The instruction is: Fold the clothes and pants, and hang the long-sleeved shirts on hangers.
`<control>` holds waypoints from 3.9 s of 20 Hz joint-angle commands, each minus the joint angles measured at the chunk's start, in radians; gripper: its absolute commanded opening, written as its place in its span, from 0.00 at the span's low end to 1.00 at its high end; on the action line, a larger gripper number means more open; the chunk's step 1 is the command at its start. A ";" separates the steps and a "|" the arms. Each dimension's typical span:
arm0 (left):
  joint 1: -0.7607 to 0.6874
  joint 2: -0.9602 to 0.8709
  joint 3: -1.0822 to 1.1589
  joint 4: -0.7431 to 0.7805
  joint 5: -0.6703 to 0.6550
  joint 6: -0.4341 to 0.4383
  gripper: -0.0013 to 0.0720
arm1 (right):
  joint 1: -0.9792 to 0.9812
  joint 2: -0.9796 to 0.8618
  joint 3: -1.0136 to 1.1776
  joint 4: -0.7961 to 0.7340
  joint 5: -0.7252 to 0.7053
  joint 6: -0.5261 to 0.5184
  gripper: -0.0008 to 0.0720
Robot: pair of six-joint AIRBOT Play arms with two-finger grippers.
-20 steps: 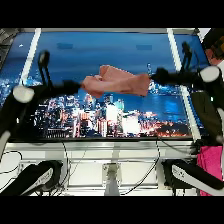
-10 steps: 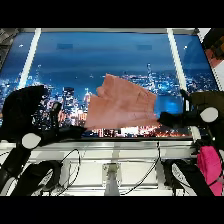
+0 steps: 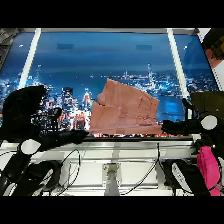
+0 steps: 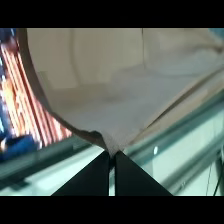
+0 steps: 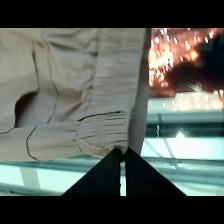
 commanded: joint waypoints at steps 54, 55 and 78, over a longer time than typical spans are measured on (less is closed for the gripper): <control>-0.050 -0.792 1.162 -0.039 0.104 0.247 0.91 | -0.167 -1.090 0.653 0.349 0.082 -0.342 0.97; -0.050 -0.792 1.162 -0.039 0.104 0.247 0.91 | -0.154 -1.099 0.655 0.360 0.084 -0.343 0.97; -0.048 -0.792 1.162 -0.039 0.105 0.247 0.91 | -0.532 -1.052 1.235 0.459 0.017 0.003 0.02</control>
